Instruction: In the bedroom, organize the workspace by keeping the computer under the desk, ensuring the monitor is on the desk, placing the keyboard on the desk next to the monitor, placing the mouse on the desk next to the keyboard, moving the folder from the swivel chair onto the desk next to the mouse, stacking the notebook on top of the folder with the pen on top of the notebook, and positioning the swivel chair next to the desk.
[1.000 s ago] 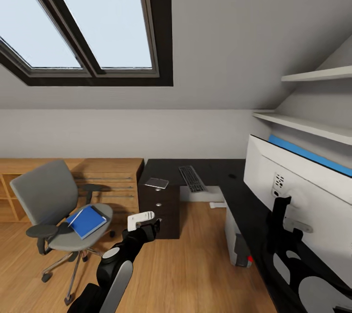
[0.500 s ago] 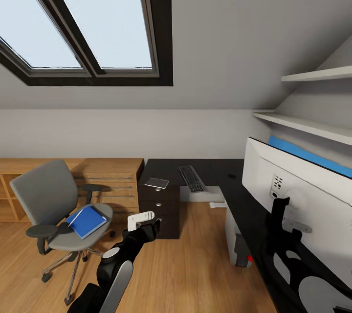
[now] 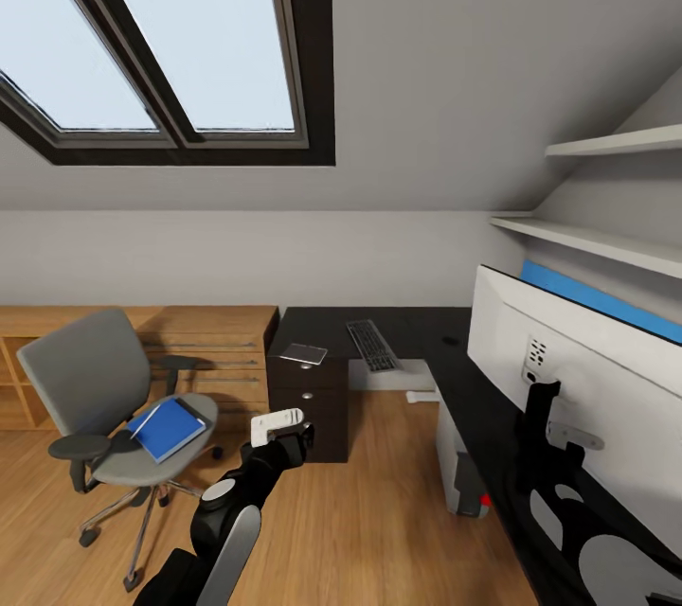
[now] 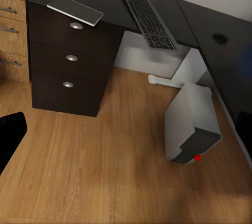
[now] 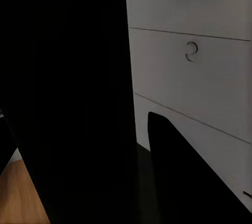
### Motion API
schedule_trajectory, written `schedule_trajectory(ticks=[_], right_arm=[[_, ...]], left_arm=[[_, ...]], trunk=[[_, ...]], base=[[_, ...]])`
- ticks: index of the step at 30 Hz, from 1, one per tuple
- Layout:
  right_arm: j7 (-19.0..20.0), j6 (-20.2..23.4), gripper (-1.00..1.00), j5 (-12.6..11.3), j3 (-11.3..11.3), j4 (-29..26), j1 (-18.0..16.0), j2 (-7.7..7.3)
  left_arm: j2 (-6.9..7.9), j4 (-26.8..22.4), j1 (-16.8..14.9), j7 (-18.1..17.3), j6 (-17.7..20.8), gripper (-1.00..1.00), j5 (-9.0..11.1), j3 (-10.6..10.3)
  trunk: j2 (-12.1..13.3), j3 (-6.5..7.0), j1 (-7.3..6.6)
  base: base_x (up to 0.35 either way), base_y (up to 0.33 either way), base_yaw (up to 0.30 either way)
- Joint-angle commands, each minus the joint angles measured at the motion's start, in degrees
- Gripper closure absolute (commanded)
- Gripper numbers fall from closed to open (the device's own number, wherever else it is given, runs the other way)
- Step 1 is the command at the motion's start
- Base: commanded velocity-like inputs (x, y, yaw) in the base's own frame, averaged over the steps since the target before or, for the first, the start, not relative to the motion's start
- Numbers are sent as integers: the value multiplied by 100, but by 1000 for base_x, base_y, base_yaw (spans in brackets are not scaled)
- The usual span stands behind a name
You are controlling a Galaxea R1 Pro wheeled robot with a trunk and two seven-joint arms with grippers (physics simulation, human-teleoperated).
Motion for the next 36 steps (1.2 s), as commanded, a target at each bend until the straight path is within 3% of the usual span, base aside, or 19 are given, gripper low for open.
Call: schedule_trajectory(ticks=[1,26,36], right_arm=[[2,-22,100,-19,44,-4,-7,-2],[2,-21,100,-16,43,9,-7,3],[-4,-21,100,-16,44,9,-7,4]], left_arm=[[1,-4,-3,56,11,-100,60,-8],[1,-5,-3,56,11,-100,60,0],[1,-4,-3,56,11,-100,60,-7]], trunk=[[-48,-19,24],[-1050,-468,573],[-1452,-647,793]], base=[[0,0,0],[-4,0,0],[-278,0,0]])
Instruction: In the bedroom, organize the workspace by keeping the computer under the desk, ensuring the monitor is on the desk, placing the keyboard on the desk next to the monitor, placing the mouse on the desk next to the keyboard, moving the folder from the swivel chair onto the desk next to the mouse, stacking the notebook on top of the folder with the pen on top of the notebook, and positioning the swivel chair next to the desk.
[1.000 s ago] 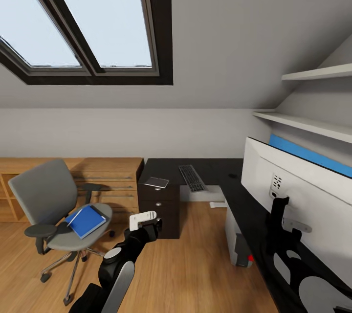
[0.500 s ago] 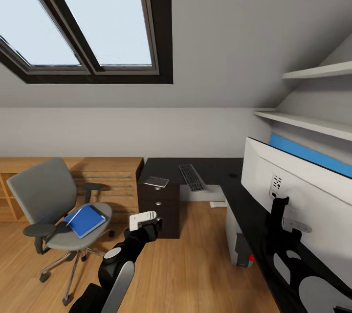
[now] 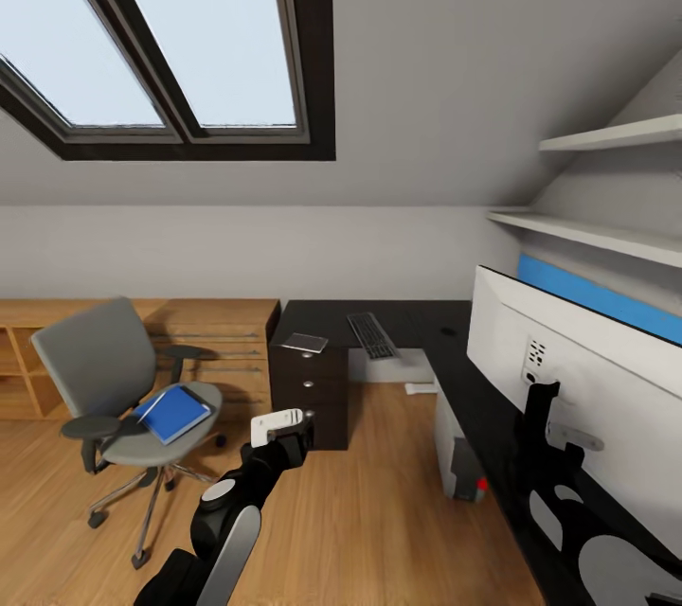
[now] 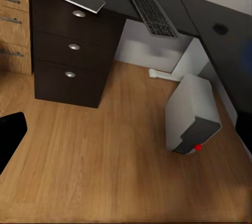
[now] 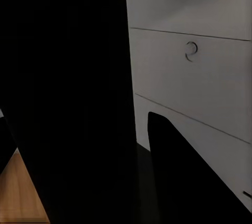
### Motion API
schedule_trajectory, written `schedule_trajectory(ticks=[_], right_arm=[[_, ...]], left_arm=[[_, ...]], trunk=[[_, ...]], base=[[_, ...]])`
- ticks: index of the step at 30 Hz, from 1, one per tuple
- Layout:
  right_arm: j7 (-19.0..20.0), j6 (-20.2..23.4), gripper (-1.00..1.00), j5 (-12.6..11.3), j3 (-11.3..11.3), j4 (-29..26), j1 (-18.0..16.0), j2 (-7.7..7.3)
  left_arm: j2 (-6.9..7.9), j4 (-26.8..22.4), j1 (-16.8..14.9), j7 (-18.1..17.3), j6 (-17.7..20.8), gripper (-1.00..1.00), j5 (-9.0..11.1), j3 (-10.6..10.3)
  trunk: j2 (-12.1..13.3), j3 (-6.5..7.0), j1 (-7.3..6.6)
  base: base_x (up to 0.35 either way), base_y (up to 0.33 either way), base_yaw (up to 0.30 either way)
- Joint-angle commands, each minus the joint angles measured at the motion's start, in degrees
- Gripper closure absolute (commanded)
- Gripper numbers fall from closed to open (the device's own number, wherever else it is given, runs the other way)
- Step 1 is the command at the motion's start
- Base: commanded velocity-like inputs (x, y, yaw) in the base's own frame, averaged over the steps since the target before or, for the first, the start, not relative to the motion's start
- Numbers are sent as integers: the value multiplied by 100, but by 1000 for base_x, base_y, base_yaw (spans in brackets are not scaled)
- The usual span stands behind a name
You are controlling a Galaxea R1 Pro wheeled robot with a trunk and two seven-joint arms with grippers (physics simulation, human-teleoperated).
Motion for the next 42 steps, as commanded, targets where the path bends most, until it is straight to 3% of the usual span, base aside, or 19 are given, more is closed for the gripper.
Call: schedule_trajectory(ticks=[1,17,20,25,42], right_arm=[[3,-23,100,-20,44,-7,-11,-1],[6,-23,100,-20,44,2,-11,0],[7,-25,100,-20,44,2,-11,0],[4,-23,100,-20,50,2,-11,0],[-1,-23,100,-20,53,2,-11,0]], left_arm=[[0,-8,-6,56,12,-100,60,-8],[0,-13,-6,56,12,-100,60,-8],[0,-14,-6,56,12,-100,60,-8],[13,-6,-6,56,12,-100,60,-2],[9,-9,-6,56,5,-100,51,-7]], trunk=[[-52,-28,21],[-694,-315,372],[-694,-315,372],[-694,-315,372],[-1376,-620,745]], base=[[-333,0,0],[-337,-22,0],[-263,-62,0],[-38,-9,0],[-1,0,0]])
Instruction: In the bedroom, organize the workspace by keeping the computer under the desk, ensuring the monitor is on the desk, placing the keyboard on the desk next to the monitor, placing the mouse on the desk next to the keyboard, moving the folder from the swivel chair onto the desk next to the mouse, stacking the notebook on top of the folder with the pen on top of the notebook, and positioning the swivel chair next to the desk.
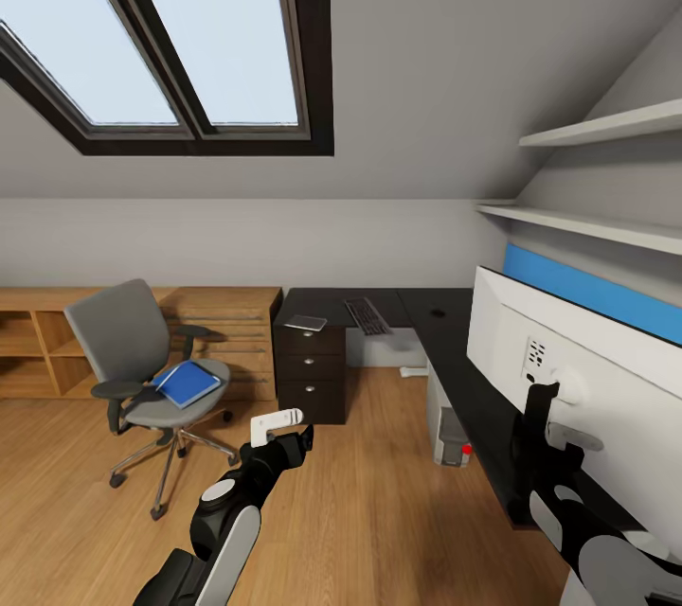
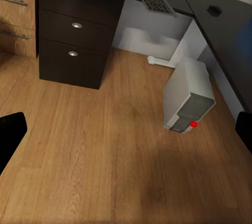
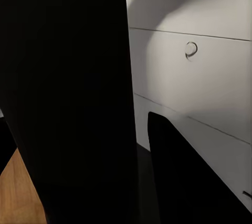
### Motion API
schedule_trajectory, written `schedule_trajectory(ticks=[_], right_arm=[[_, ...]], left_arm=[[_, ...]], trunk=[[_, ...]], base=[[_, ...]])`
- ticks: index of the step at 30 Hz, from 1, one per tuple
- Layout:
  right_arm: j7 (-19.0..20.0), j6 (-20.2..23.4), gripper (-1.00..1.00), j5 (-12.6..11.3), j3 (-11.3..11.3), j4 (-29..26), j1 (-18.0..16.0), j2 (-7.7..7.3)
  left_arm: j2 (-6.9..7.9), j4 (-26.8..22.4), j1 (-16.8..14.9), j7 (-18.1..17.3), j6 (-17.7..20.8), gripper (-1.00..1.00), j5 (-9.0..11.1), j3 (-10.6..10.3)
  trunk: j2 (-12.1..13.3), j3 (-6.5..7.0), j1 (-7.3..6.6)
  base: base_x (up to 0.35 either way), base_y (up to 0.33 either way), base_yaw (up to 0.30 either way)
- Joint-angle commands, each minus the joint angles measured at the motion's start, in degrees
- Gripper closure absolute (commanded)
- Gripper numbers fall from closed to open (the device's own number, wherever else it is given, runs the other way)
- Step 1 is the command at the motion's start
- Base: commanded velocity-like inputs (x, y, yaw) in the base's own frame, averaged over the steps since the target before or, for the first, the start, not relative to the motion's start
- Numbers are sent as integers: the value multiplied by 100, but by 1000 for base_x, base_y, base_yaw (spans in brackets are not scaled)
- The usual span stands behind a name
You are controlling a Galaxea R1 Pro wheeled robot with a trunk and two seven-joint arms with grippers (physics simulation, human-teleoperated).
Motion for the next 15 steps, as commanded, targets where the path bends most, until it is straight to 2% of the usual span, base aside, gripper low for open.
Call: schedule_trajectory(ticks=[1,15], right_arm=[[1,-26,100,-25,45,-7,-10,-2],[6,-26,100,-25,45,-7,-10,-2]], left_arm=[[1,-5,-5,56,14,-100,60,-7],[1,-11,-5,56,12,-100,60,-7]], trunk=[[-49,-26,23],[-611,-277,331]], base=[[0,0,0],[0,0,0]])
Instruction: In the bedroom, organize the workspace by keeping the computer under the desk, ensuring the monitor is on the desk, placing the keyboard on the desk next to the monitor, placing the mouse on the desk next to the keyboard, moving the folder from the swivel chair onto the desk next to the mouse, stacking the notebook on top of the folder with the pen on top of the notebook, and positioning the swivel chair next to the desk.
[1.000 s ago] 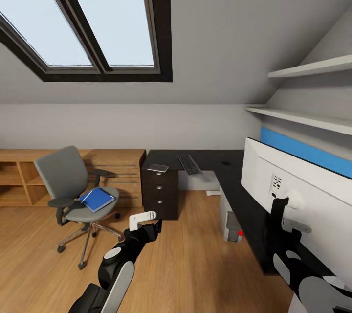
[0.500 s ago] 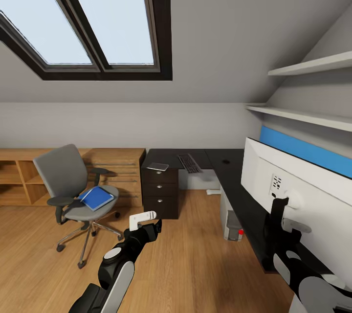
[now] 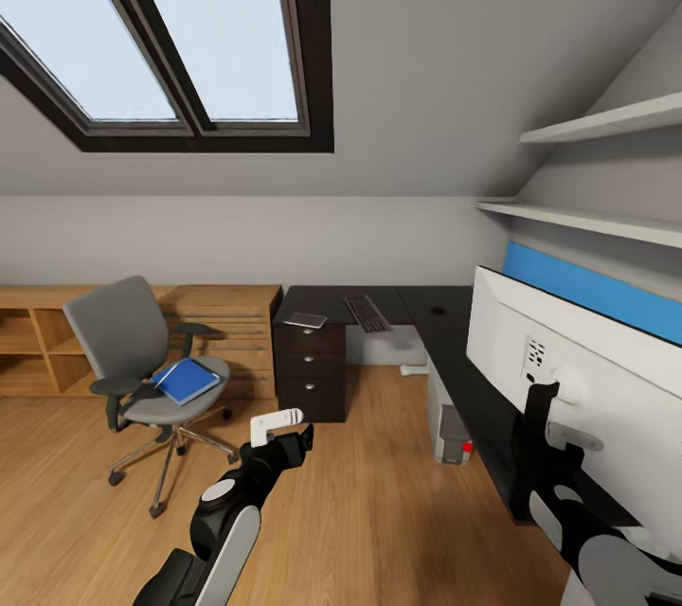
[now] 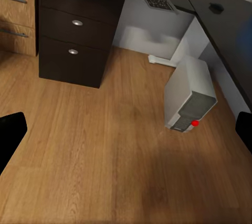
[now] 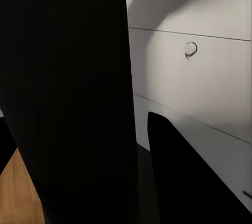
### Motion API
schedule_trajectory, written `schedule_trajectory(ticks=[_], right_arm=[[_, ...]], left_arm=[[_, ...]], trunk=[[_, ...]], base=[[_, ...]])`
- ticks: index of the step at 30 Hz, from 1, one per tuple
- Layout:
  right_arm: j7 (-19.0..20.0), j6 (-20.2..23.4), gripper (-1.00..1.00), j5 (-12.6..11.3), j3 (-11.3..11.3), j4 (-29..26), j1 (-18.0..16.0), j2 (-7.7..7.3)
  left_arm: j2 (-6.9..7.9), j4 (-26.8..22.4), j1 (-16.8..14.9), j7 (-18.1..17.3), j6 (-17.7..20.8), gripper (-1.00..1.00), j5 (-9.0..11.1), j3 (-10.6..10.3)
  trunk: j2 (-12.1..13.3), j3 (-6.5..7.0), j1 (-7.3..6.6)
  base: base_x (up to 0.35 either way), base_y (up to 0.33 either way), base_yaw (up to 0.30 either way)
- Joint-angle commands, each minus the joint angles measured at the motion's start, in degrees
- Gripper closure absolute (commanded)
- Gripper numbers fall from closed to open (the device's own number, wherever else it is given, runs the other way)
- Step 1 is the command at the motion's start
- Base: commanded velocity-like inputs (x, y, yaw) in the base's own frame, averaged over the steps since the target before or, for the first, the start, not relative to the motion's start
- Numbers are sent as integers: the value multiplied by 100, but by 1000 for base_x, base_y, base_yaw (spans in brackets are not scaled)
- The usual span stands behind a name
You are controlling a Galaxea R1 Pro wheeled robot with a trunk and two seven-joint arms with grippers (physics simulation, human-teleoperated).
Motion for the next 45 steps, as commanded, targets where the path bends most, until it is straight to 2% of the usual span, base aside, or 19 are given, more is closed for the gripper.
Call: schedule_trajectory(ticks=[1,13,25,33,45], right_arm=[[-1,-25,100,-31,48,-4,-8,-2],[-4,-25,100,-31,48,-4,-8,-2],[-10,-27,100,-25,48,-12,-8,-2],[-12,-31,100,-23,48,-12,-8,-2],[-18,-33,100,-23,48,-13,-8,0]], left_arm=[[1,-7,-5,56,14,-100,60,-8],[1,-2,-5,56,15,-100,60,-6],[9,1,-5,51,18,-100,69,0],[10,1,-5,55,18,-100,69,0],[10,1,-5,54,18,-100,75,0]], trunk=[[-48,-26,23],[-529,-241,287],[-529,-241,287],[-208,-98,111],[-208,-98,111]], base=[[0,0,0],[0,0,0],[0,0,0],[0,0,0],[0,0,0]])
